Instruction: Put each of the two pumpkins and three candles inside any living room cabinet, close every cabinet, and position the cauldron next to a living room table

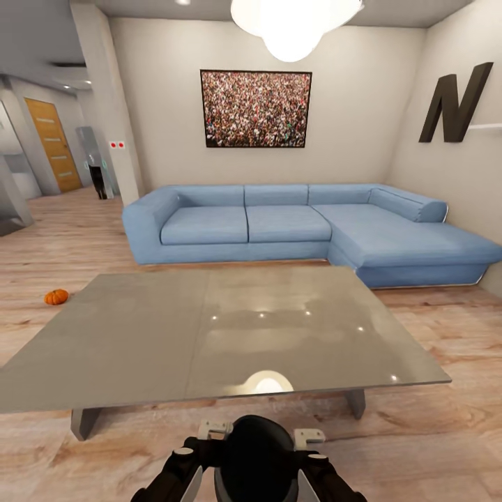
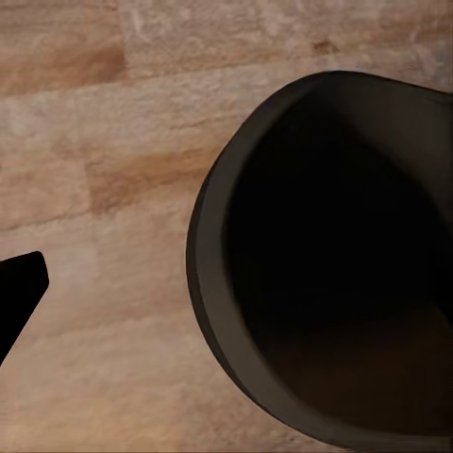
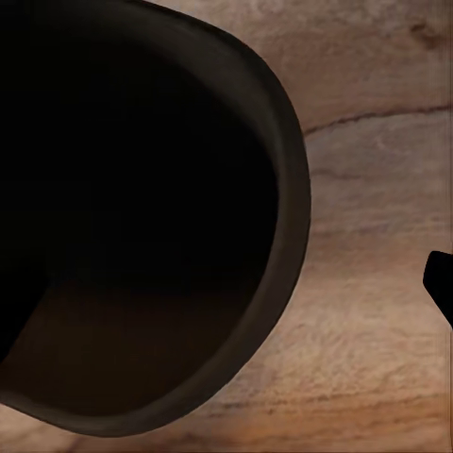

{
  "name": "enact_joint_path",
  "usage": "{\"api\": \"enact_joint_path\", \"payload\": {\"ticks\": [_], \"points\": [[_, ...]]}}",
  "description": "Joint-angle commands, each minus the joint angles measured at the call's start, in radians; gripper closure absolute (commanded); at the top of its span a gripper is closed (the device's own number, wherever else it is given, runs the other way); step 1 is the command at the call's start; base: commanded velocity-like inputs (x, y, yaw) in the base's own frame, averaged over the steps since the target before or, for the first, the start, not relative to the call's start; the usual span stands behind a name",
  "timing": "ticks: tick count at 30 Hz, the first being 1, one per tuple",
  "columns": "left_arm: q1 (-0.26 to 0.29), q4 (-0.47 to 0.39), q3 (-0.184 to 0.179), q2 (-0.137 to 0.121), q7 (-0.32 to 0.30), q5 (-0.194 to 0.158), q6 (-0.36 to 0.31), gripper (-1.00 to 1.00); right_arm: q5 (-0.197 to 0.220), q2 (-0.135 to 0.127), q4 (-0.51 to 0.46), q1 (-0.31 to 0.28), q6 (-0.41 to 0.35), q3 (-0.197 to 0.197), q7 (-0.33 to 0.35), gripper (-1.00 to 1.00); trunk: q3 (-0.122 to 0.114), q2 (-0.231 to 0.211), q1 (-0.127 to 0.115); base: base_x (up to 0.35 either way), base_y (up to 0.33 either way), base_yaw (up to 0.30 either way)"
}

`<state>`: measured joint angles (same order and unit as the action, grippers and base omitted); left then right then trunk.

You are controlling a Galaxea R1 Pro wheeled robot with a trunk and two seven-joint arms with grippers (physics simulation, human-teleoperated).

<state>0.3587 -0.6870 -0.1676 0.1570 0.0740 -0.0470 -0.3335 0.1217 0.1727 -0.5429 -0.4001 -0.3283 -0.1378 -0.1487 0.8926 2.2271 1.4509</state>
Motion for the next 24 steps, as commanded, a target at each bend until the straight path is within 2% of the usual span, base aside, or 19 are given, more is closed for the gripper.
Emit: {"api": "enact_joint_path", "payload": {"ticks": [1,9,13,14,18,21,24], "points": [[0.0,-0.002,-0.004,-0.001,0.007,-0.005,-0.01,-1.0,0.011,-0.001,-0.002,0.0,-0.005,-0.006,-0.009,-1.0,-0.002,-0.007,-0.004,0.0,0.0,0.0],[0.0,-0.002,-0.002,0.0,0.007,-0.006,-0.032,-1.0,0.01,-0.002,-0.002,0.0,-0.006,-0.004,-0.009,-1.0,-0.027,-0.063,-0.035,0.0,0.0,0.0],[0.0,-0.011,0.001,0.001,0.008,-0.015,-0.109,-1.0,0.01,-0.002,-0.002,0.0,-0.007,-0.003,-0.009,-1.0,-0.04,-0.091,-0.05,0.0,0.0,0.0],[0.0,-0.019,0.001,0.001,0.009,-0.034,-0.132,-1.0,0.01,-0.002,-0.002,0.0,-0.009,-0.003,-0.009,-1.0,-0.04,-0.091,-0.05,0.0,0.0,0.0],[0.0,-0.067,-0.003,-0.007,0.009,-0.144,-0.2,-1.0,0.014,-0.002,-0.002,0.0,-0.038,-0.002,-0.009,-1.0,-0.04,-0.091,-0.05,0.0,0.0,0.0],[0.0,-0.081,-0.006,-0.009,0.009,-0.175,-0.215,-1.0,0.015,-0.002,-0.002,0.0,-0.046,-0.002,-0.009,-1.0,-0.04,-0.091,-0.05,-0.01,0.0,0.0],[0.0,-0.085,-0.007,-0.01,0.012,-0.182,-0.218,-1.0,0.015,-0.002,-0.002,0.0,-0.048,-0.003,-0.009,-1.0,-0.04,-0.091,-0.05,-0.155,0.0,0.0]]}}
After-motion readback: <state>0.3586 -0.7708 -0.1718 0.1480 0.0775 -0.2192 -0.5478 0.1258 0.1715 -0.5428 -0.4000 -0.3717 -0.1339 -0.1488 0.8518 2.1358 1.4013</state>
